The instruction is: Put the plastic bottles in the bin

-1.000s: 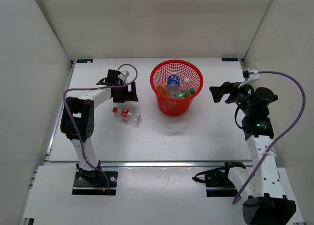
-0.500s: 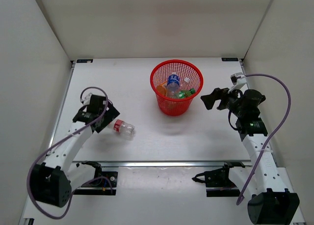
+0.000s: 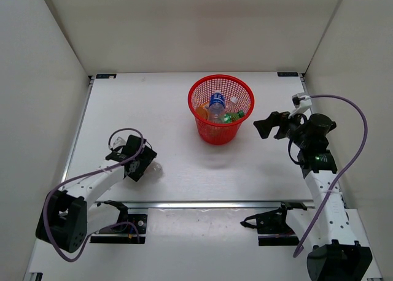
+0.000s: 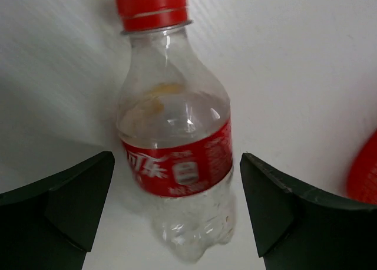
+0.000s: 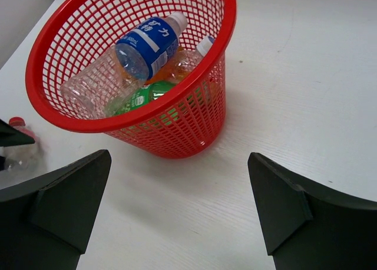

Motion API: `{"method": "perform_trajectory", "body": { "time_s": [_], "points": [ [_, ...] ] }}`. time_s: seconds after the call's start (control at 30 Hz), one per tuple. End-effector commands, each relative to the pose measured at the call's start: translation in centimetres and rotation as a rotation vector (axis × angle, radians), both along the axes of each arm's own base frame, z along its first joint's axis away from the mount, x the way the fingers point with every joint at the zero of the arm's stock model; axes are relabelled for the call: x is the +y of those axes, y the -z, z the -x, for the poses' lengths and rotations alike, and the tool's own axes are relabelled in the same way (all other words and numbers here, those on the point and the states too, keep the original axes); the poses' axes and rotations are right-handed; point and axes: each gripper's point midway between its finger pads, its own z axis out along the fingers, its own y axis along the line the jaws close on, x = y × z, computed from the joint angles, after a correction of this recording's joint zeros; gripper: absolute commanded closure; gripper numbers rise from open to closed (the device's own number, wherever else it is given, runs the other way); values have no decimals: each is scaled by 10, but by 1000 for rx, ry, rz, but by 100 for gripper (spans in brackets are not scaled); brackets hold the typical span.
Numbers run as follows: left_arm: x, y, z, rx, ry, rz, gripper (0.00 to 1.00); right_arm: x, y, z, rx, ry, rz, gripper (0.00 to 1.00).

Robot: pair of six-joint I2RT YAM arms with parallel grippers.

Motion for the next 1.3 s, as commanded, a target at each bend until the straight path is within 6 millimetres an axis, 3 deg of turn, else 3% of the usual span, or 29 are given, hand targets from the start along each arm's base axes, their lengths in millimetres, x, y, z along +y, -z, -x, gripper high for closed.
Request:
{"method": "perform_trajectory", "body": {
  "time_s": [0.0, 0.1, 0.17, 0.23, 0.27, 0.3, 0.37, 0.4, 0.5, 0.53, 0.57, 0.63, 0.67, 0.7, 0.73, 0.8, 0.83, 0.87, 0.9, 0.93, 0.97, 1.0, 1.03, 1.17, 1.27],
  "points": [
    [9, 4, -8, -16, -74, -9, 2, -8, -10, 4, -30, 25, 6, 1],
    [7, 12, -11, -20, -59, -4, 2, -14, -7, 5, -26, 56, 15, 1],
    [3, 11, -18, -24, -42, 0, 9, -17, -7, 7, -33, 72, 14, 1],
    [0, 5, -25, -44, -14, -28, 26, -20, 1, 9, -7, 88, 15, 1],
    [-4, -2, -30, -67, 20, -58, 37, -23, -4, 9, -24, 110, 24, 0],
    [-6, -12, -38, -94, 29, -62, 42, -28, -1, 11, -11, 131, 28, 1],
    [-8, -29, -50, -137, 74, -70, 63, -40, 2, 13, -6, 195, 40, 1],
    [-9, -39, -57, -158, 82, -64, 65, -47, 3, 13, -5, 222, 43, 1],
    [-34, -109, -86, -331, 170, -102, 68, -63, 23, 19, 67, 298, 42, 1],
    [-31, -120, -92, -349, 189, -158, 67, -68, 29, 20, 92, 325, 44, 1],
    [-42, -154, -103, -417, 225, -179, 68, -75, 44, 22, 147, 359, 43, 1],
    [-71, -216, -128, -559, 302, -164, 67, -87, 66, 28, 241, 417, 49, 1],
    [-84, -227, -138, -600, 339, -163, 67, -91, 73, 28, 272, 442, 58, 1],
    [-102, -266, -146, -699, 370, -131, 67, -95, 79, 30, 300, 466, 63, 1],
    [-121, -267, -153, -706, 436, -160, 65, -95, 86, 34, 327, 470, 70, 0],
    [-161, -299, -175, -767, 543, -202, 60, -100, 90, 36, 347, 501, 91, 1],
    [-184, -327, -175, -828, 583, -183, 54, -98, 90, 37, 339, 496, 94, 1],
    [-203, -307, -182, -783, 635, -202, 54, -100, 89, 37, 330, 507, 97, 0],
    [-225, -324, -177, -820, 689, -170, 54, -103, 89, 39, 328, 525, 100, 1],
    [-243, -328, -179, -823, 715, -148, 54, -105, 85, 40, 317, 538, 92, 1],
    [-263, -300, -183, -768, 764, -124, 54, -104, 84, 39, 314, 535, 87, 1],
    [-283, -298, -182, -771, 797, -83, 54, -103, 84, 40, 317, 532, 84, 1],
    [-292, -302, -181, -786, 810, -69, 54, -104, 84, 41, 314, 531, 79, 1],
    [-334, -282, -175, -785, 838, -20, 48, -105, 84, 43, 315, 541, 79, 0],
    [-345, -278, -177, -764, 852, -26, 40, -106, 80, 42, 319, 551, 85, 1]
  ]
}}
